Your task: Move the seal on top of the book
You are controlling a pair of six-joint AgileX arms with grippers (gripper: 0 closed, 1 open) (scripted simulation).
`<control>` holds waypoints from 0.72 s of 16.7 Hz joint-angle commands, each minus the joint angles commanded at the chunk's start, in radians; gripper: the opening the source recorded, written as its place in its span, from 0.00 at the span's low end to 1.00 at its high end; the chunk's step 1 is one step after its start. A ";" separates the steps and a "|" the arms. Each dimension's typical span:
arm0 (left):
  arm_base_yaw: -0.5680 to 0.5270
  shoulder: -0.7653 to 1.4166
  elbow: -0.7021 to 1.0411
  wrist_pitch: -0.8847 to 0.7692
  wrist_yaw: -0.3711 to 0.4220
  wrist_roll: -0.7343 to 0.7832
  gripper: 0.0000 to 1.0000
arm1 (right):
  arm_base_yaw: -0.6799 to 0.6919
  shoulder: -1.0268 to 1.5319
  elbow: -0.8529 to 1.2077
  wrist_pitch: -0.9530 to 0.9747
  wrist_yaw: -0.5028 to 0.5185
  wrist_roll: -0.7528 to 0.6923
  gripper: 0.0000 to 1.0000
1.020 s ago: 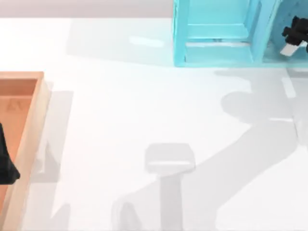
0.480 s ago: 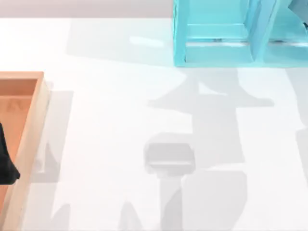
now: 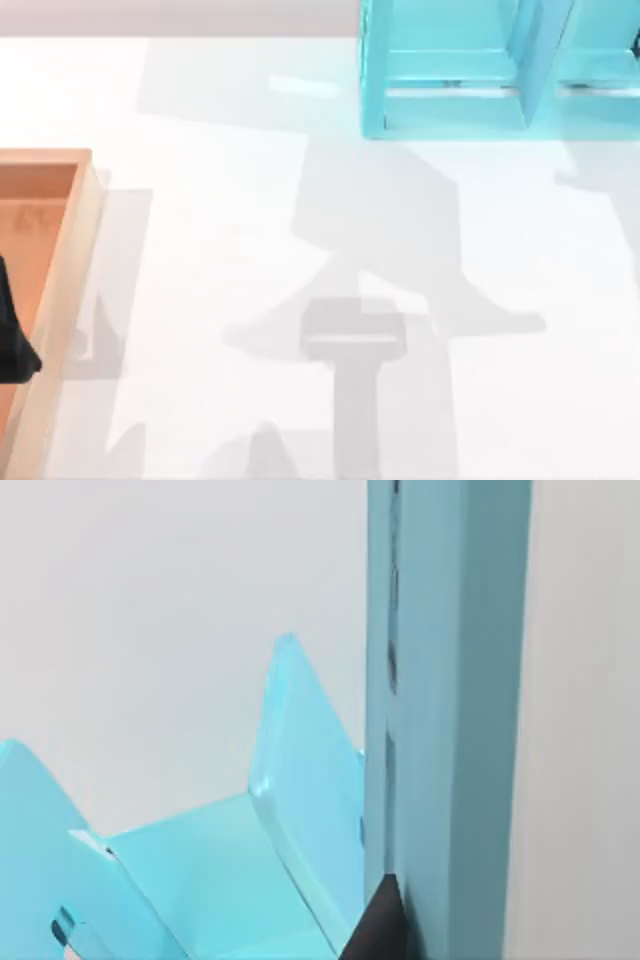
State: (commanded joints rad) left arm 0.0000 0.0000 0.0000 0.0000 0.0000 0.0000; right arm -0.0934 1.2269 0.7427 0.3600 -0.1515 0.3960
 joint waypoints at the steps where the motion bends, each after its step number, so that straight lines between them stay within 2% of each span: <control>1: 0.000 0.000 0.000 0.000 0.000 0.000 1.00 | -0.001 -0.018 -0.009 -0.012 -0.001 0.001 0.00; 8: 0.000 0.000 0.000 0.000 0.000 0.000 1.00 | 0.014 -0.008 -0.011 -0.009 0.008 -0.010 0.00; 12: 0.000 0.000 0.000 0.000 0.000 0.000 1.00 | 0.134 0.091 0.008 0.044 0.101 -0.159 0.00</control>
State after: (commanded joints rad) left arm 0.0000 0.0000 0.0000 0.0000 0.0000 0.0000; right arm 0.0406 1.3183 0.7504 0.4040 -0.0506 0.2371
